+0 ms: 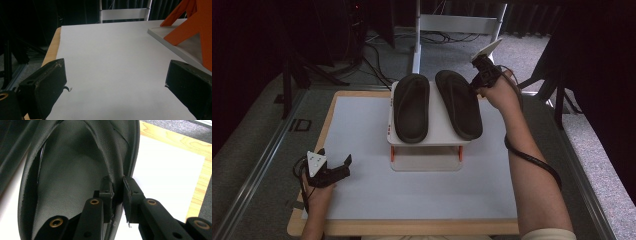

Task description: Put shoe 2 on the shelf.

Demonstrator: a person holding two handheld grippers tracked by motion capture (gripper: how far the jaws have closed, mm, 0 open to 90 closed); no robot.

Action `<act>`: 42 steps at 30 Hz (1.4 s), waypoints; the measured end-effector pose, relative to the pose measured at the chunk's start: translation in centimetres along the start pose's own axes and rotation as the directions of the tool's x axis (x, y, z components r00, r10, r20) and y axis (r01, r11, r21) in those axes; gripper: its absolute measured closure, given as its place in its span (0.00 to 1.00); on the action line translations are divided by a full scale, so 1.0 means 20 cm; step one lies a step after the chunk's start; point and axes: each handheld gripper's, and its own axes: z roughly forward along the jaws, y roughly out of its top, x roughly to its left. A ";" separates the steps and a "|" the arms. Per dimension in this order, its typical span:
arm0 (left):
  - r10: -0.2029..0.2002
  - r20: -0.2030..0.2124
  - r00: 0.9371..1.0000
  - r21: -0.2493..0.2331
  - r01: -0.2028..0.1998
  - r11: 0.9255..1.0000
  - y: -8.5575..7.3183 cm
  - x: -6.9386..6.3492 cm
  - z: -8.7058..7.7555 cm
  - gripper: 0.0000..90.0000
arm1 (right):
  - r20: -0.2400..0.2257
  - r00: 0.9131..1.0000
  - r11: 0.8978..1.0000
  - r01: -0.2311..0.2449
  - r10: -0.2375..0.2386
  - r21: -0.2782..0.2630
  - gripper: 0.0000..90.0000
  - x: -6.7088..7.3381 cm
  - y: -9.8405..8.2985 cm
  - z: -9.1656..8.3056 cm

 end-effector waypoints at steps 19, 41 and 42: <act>0.002 0.001 1.000 0.000 -0.002 1.000 0.00 0.00 0.00 0.04 | -0.079 0.994 0.996 0.080 -0.077 0.036 0.77 0.14 0.00 0.01; -0.002 0.003 1.000 0.000 0.002 1.000 0.00 0.00 0.00 0.04 | -0.135 0.985 0.994 0.110 -0.109 0.002 0.62 0.18 -0.05 0.01; -0.001 0.003 1.000 0.000 0.001 1.000 0.00 0.00 0.00 0.04 | -0.133 0.984 0.993 0.113 -0.115 -0.021 0.56 0.18 -0.05 0.00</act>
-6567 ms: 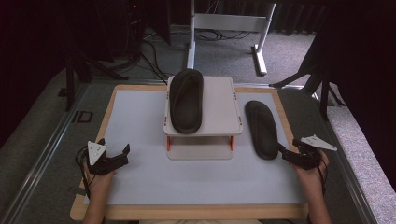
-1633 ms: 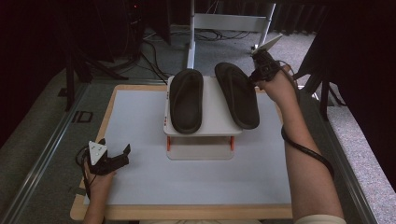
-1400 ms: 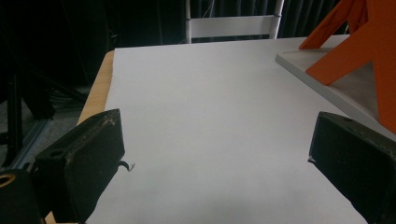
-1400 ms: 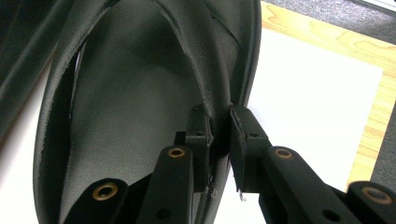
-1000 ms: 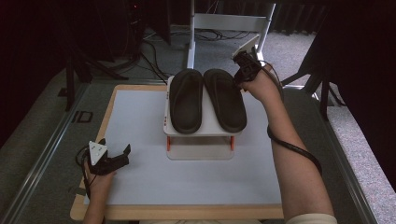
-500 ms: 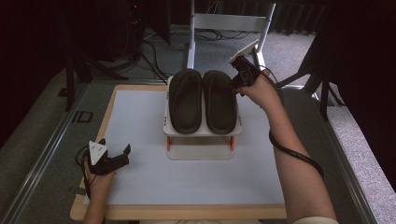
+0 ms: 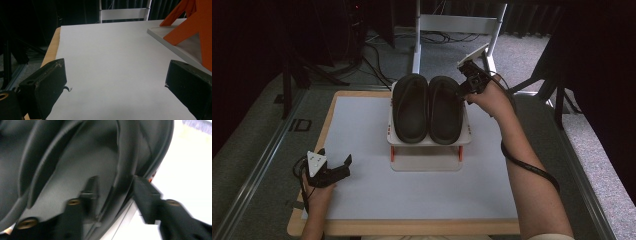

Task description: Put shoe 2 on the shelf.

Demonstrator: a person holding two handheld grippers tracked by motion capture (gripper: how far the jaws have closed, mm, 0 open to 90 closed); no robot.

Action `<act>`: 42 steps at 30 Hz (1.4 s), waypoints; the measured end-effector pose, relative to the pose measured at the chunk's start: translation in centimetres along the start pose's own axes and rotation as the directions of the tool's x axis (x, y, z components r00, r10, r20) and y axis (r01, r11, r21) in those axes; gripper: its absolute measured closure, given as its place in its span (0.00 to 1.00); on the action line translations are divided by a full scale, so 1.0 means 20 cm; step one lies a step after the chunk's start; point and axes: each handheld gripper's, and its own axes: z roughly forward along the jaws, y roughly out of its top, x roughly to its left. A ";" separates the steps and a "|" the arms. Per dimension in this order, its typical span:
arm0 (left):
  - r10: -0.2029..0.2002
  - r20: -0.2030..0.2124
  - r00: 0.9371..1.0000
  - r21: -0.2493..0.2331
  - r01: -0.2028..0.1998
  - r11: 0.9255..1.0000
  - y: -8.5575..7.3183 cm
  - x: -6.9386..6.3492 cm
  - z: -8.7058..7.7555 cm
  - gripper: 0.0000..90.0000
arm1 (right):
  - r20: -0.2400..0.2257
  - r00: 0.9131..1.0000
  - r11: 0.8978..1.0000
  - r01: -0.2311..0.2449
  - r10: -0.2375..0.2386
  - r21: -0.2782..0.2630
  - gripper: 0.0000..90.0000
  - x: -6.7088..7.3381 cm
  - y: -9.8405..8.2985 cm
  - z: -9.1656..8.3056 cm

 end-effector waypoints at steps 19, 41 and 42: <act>0.000 -0.002 1.000 0.001 0.000 1.000 0.00 0.00 0.00 0.04 | 0.130 0.989 0.983 0.090 -0.070 -0.159 0.17 -0.19 -0.21 -0.14; -0.002 0.000 1.000 -0.001 0.002 1.000 0.00 0.00 0.00 0.04 | 0.090 0.996 0.962 -0.004 0.030 -0.272 0.18 -0.44 -0.64 0.04; -0.001 -0.001 1.000 -0.002 0.001 1.000 0.00 0.00 0.00 0.04 | 0.090 0.995 0.961 -0.007 0.033 -0.276 0.17 -0.45 -0.66 0.06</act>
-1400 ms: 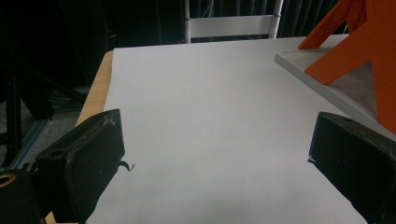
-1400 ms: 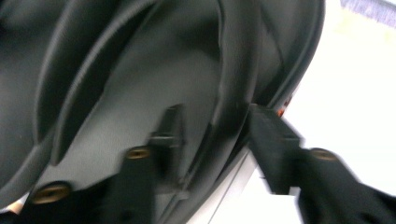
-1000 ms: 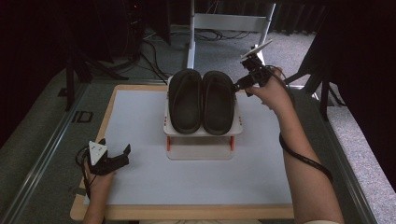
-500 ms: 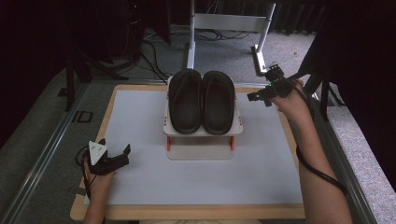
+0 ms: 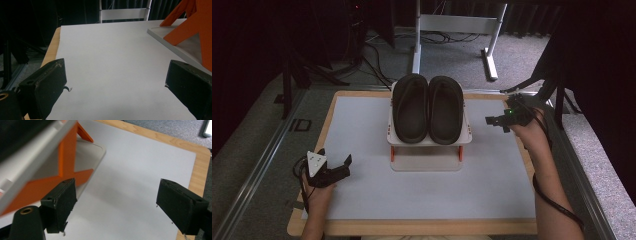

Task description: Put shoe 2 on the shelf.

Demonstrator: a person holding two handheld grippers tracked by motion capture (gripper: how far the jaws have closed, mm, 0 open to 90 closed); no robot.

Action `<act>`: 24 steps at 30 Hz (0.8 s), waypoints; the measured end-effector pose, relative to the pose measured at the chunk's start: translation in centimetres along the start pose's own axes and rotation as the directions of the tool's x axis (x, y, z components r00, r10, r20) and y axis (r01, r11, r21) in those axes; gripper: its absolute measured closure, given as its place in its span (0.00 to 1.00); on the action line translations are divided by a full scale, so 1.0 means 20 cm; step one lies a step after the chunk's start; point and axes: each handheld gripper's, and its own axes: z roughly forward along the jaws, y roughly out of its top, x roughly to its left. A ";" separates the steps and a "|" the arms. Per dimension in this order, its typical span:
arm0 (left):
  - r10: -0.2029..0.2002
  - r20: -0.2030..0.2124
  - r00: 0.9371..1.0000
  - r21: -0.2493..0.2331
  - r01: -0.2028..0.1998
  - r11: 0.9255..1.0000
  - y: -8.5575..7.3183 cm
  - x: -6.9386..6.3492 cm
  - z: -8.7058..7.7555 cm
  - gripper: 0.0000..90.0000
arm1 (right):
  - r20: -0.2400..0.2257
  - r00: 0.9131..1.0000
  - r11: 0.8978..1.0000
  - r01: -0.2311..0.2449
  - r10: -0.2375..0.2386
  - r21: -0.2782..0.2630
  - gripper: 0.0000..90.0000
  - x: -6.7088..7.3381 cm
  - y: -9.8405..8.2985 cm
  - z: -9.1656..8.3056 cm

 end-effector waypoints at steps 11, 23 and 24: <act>0.002 0.000 1.000 0.000 -0.002 1.000 0.00 0.00 0.00 0.04 | -0.005 0.998 0.996 -0.060 0.060 -0.071 0.17 -0.09 -0.33 0.16; 0.003 0.001 1.000 0.000 -0.003 1.000 0.00 0.00 0.00 0.04 | 0.034 0.996 0.989 -0.075 0.080 -0.130 0.15 -0.13 -0.59 0.25; 0.003 0.000 1.000 0.001 -0.003 1.000 0.00 0.00 0.00 0.04 | 0.035 0.996 0.988 -0.079 0.085 -0.135 0.15 -0.13 -0.60 0.25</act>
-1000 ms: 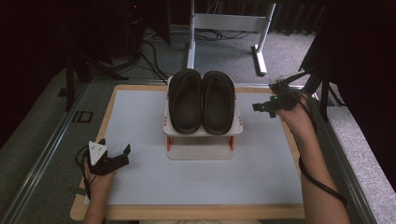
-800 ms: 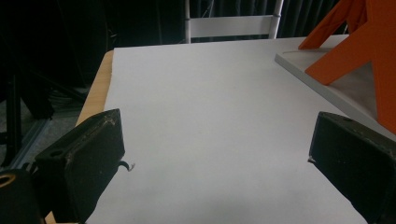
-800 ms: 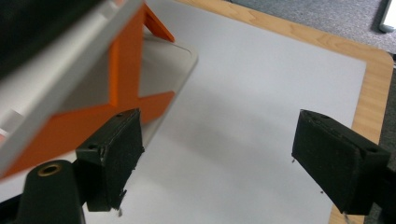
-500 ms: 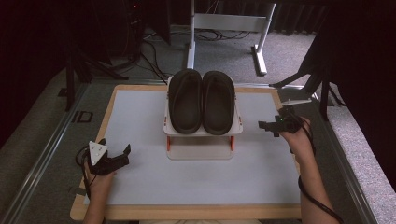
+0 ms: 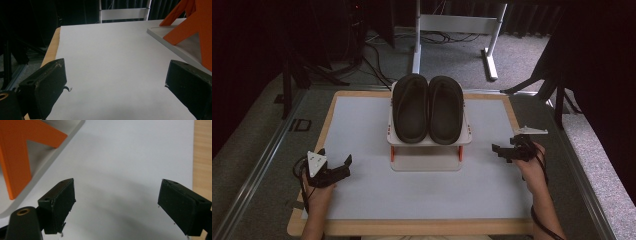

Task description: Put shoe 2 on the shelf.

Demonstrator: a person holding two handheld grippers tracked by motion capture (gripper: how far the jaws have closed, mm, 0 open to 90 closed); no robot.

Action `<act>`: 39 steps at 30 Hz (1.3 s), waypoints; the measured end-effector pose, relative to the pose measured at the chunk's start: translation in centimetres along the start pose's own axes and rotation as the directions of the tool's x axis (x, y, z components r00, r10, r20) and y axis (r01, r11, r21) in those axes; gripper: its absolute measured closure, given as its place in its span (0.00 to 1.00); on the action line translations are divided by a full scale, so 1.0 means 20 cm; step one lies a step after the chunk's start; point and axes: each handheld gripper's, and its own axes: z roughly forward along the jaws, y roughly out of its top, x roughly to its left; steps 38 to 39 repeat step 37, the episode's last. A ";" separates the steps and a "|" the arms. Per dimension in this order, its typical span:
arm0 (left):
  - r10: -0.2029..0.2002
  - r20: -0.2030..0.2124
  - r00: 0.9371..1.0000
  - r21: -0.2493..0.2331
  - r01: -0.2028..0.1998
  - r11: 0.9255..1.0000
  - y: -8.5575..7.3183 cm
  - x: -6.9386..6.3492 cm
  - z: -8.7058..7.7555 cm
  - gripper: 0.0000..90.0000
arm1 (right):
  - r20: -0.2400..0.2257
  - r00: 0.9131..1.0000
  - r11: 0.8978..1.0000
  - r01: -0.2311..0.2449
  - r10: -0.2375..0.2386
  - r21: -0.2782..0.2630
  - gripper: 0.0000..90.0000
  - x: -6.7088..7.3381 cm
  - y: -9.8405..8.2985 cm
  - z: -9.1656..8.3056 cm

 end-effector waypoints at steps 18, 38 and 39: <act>0.002 0.003 1.000 -0.001 -0.002 1.000 0.00 0.00 0.00 0.04 | 0.089 0.996 0.999 -0.006 0.010 -0.042 0.15 -0.05 -0.26 -0.05; 0.006 0.002 1.000 -0.003 -0.006 1.000 0.00 0.00 0.00 0.04 | 0.130 0.992 0.997 0.002 0.008 -0.075 0.15 -0.07 -0.32 -0.04; 0.006 0.002 1.000 -0.003 -0.006 1.000 0.00 0.00 0.00 0.04 | 0.130 0.992 0.997 0.002 0.008 -0.075 0.15 -0.07 -0.32 -0.04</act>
